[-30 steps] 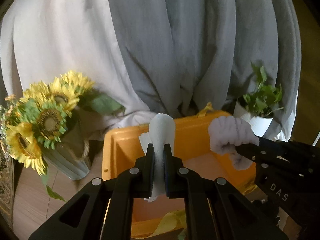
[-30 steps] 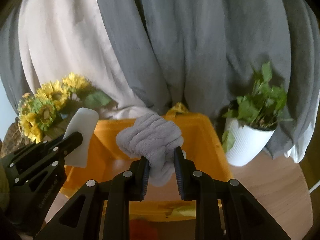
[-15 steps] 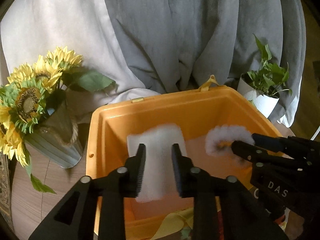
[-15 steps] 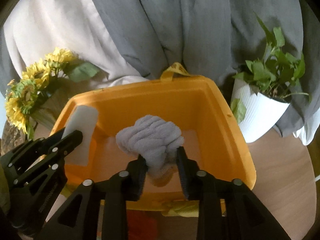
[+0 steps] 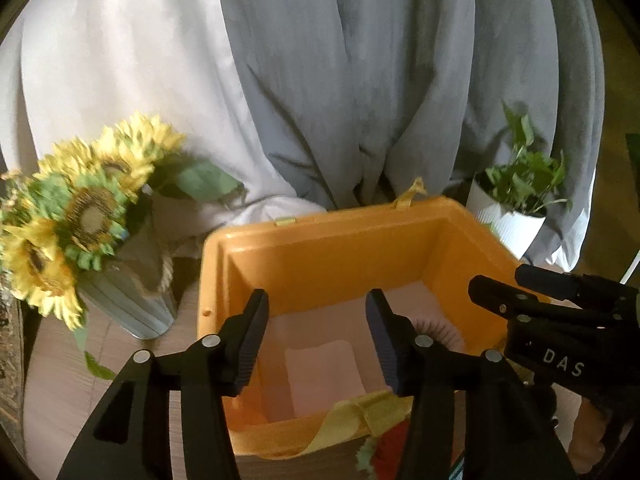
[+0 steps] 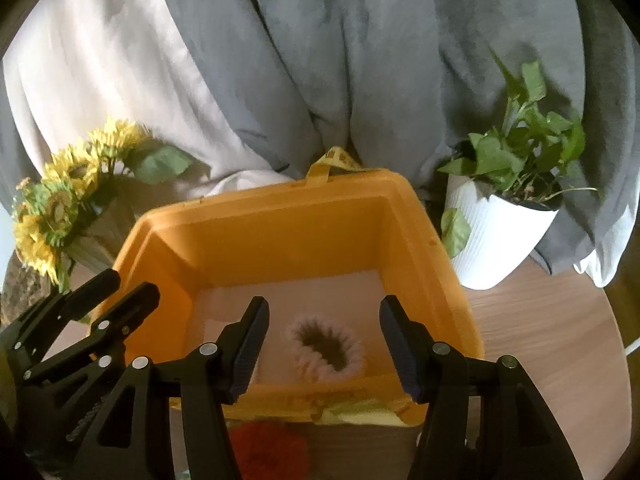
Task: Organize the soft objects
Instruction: 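Open both tools to drop the cloth and hair band into the crate, then move both tools back toward the remaining soft toys on the table, then grasp the pink egg sponge with the left tool while the right tool grasps the green plush, then carry the pink sponge and green plush over the orange crate with both tools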
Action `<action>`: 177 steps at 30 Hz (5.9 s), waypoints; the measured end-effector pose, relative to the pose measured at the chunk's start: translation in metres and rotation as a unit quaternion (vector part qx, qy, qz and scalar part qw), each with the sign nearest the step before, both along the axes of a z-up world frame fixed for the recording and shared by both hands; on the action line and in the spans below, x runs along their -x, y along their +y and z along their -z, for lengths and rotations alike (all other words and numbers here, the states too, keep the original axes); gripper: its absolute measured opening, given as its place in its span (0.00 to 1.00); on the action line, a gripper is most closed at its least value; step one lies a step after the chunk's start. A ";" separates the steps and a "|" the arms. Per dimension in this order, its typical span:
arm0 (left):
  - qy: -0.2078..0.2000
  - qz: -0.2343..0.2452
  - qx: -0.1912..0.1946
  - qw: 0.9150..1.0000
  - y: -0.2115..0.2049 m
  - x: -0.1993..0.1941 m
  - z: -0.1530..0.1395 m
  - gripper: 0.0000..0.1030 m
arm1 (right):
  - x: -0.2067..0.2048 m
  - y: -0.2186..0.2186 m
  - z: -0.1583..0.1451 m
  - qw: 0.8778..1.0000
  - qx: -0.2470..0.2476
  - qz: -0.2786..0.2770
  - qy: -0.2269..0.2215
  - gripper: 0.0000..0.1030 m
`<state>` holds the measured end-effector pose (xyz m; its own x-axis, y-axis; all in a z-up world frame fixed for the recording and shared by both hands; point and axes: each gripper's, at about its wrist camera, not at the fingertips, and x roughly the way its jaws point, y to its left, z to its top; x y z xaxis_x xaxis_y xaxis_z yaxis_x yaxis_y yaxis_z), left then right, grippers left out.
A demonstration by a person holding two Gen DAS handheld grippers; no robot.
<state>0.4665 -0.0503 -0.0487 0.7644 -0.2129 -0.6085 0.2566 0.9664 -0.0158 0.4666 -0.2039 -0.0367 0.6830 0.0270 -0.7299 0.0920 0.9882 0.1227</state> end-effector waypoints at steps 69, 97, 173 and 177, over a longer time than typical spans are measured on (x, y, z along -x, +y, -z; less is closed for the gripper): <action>0.050 0.006 -0.027 0.998 0.070 0.194 0.034 0.69 | 0.188 0.062 0.019 0.997 -0.037 -0.024 0.067 0.64; 0.160 0.025 -0.035 0.986 0.061 0.197 0.123 0.69 | 0.193 0.072 0.095 0.982 -0.051 -0.056 0.172 0.64; 0.014 0.044 0.045 0.998 0.040 0.154 0.005 0.35 | 0.166 0.040 0.004 0.998 -0.062 -0.031 0.004 0.39; 0.002 0.034 0.047 0.998 0.033 0.145 -0.005 0.35 | 0.156 0.032 -0.008 0.997 -0.065 -0.036 -0.017 0.36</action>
<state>0.3217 -0.0175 -0.0435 0.7440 -0.3196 -0.5868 0.3208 0.9412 -0.1060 0.3111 -0.1719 -0.0291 0.6999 0.1695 -0.6939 0.0159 0.9675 0.2524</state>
